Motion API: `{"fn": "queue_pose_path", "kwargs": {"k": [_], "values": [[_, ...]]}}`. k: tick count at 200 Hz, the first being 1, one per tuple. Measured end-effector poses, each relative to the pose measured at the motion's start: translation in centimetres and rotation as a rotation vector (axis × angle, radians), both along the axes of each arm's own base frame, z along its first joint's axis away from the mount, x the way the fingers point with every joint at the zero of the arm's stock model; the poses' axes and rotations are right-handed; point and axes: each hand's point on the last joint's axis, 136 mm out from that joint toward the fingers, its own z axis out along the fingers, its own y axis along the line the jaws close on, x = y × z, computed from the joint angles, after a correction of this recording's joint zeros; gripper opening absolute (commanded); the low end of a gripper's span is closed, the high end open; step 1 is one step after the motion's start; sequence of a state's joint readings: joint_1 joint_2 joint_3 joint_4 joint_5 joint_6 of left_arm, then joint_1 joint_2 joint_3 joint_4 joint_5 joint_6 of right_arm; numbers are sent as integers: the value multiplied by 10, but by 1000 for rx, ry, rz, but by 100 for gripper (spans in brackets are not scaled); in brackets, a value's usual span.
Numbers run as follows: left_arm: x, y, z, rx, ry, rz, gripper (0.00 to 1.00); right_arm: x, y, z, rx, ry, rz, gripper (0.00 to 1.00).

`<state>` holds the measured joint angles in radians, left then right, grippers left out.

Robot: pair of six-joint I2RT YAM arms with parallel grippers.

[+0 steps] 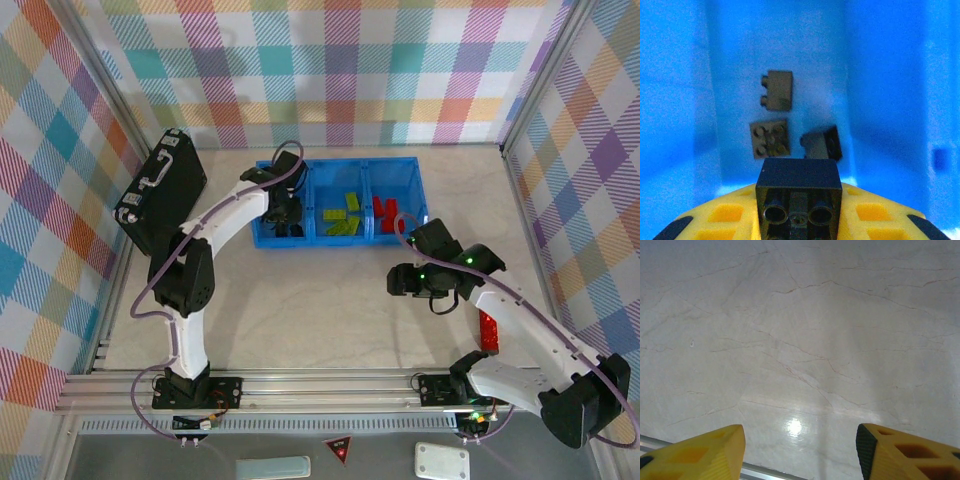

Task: Sort the legos into containers by color
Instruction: Place the lego in the container.

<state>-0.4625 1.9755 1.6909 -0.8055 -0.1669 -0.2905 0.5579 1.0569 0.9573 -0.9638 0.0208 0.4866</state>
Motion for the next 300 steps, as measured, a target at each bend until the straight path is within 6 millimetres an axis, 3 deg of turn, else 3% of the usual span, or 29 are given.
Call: {"fn": "queue_pose_path", "kwargs": {"k": [90,167,206,300], "values": [[67,27,-28,10,-80,90,31,0,-2,1,-3,-6,-4,63],[119,16,-55,-62,-162,100,32,0,-1,1,-1,-4,-10,63],[127,10,-71,-81,-160,103,37,0,-3,1,-5,-5,-20,63],[131,6,-67,-119,-174,120,45,-2,-10,2,-27,-11,-41,64]]}}
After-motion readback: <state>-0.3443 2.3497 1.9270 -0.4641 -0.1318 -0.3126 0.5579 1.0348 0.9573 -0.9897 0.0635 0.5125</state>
